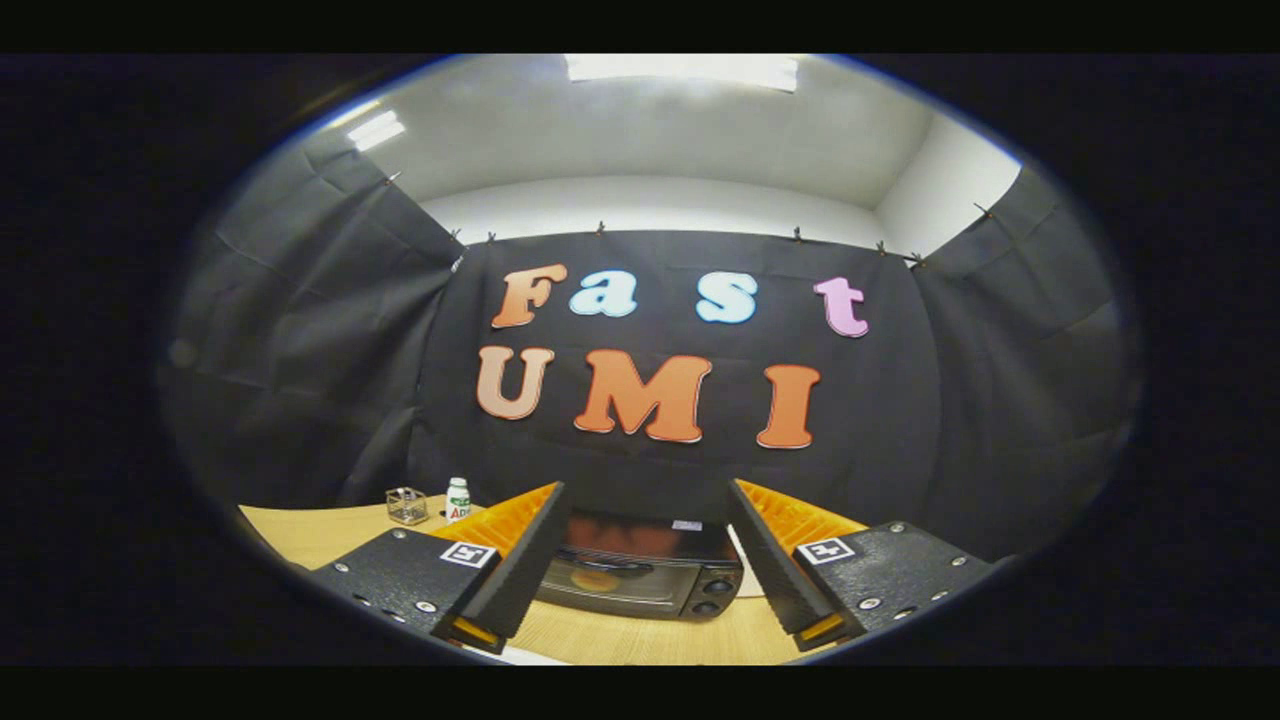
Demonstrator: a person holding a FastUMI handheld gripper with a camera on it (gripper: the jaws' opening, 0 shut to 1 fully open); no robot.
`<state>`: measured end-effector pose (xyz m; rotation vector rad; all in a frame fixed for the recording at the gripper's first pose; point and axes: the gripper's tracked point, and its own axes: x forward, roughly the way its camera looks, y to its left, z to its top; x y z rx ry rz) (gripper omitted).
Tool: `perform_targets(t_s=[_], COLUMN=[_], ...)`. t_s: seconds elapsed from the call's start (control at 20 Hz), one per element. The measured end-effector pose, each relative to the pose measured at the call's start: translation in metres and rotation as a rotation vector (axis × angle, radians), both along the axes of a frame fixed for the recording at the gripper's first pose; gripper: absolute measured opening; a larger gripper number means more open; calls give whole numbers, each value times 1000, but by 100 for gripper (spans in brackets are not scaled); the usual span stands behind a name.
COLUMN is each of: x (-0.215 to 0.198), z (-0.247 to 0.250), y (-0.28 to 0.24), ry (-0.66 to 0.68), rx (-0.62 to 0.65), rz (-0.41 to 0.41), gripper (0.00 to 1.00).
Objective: Open the toaster oven, put the food inside, and close the toaster oven door.
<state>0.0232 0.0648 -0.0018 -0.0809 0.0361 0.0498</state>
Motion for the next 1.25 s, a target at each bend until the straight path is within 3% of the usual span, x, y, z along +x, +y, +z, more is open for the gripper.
perform_targets(t_s=[0.95, 1.25], x=[-11, -8], z=[33, 24], y=[-23, -31], ry=[-110, -87], rx=[84, 88], rz=[18, -5], gripper=[98, 99])
